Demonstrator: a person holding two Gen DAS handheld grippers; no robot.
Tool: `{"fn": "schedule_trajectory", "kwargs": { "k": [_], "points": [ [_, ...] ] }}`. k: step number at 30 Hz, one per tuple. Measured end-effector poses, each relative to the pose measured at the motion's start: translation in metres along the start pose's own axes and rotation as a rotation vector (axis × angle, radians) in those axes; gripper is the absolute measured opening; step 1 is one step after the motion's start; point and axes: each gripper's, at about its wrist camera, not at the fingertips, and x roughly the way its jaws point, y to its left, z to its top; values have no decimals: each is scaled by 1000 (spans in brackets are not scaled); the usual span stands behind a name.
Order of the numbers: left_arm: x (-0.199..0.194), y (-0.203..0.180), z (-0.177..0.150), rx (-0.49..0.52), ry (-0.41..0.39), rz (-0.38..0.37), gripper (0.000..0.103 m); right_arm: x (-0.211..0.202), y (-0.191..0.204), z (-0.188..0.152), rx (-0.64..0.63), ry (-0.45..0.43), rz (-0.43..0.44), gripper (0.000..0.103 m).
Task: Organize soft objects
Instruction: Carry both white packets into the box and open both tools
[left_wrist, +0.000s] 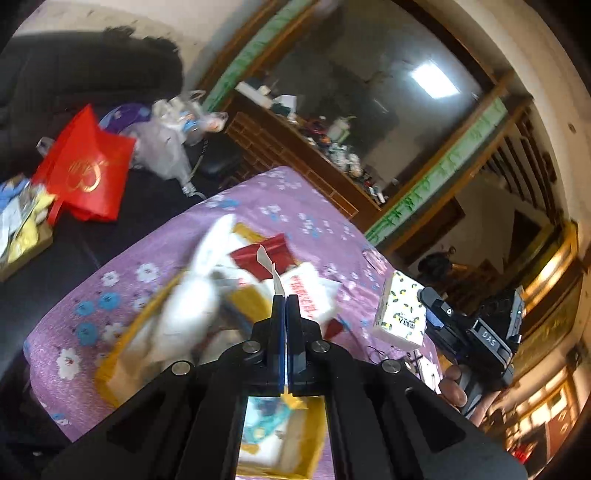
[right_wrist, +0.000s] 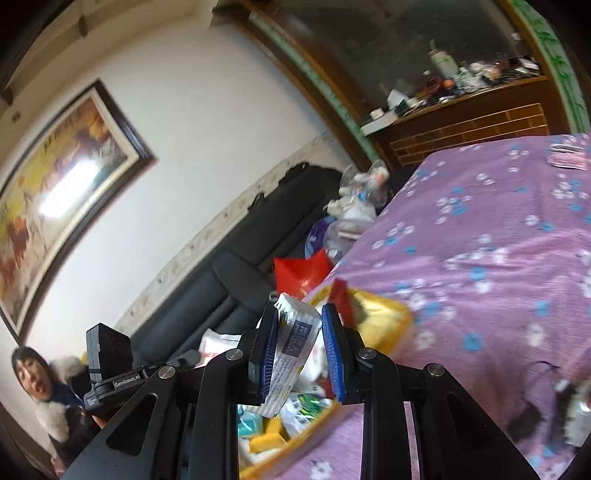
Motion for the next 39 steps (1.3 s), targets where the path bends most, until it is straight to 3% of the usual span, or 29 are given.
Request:
{"fn": "schedule_trajectory", "kwargs": {
  "k": [4,7,10,13,15,21,23,25,28,30,33,39],
  "points": [
    [13,22,-3,-53,39,22,0,43,18,8,3,49,-7,24],
    [24,26,-6,-49,69,42,0,79,31,13,-20,81,-59,24],
    [32,24,-12,-33,76,73,0,101,50,16,-94,75,-197,24],
    [39,17,-16,16,80,132,0,111,64,17,-131,43,-267,24],
    [41,17,-20,16,93,124,0,119,71,14,-162,39,-325,24],
    [33,18,-26,22,107,75,1,138,85,2,-184,88,-315,25],
    [37,14,-28,25,132,80,8,145,89,-2,-196,94,-329,30],
    [38,11,-31,37,147,83,33,141,88,-1,-189,74,-318,43],
    [27,8,-37,34,102,61,66,127,83,-1,-154,24,-302,61],
    [20,7,-42,40,69,74,69,120,82,-4,-142,15,-288,62],
    [12,2,-50,70,48,94,69,102,79,-19,-96,3,-236,73],
    [-15,-18,-74,146,7,172,69,73,91,-75,-46,48,-169,86]
  ]
}}
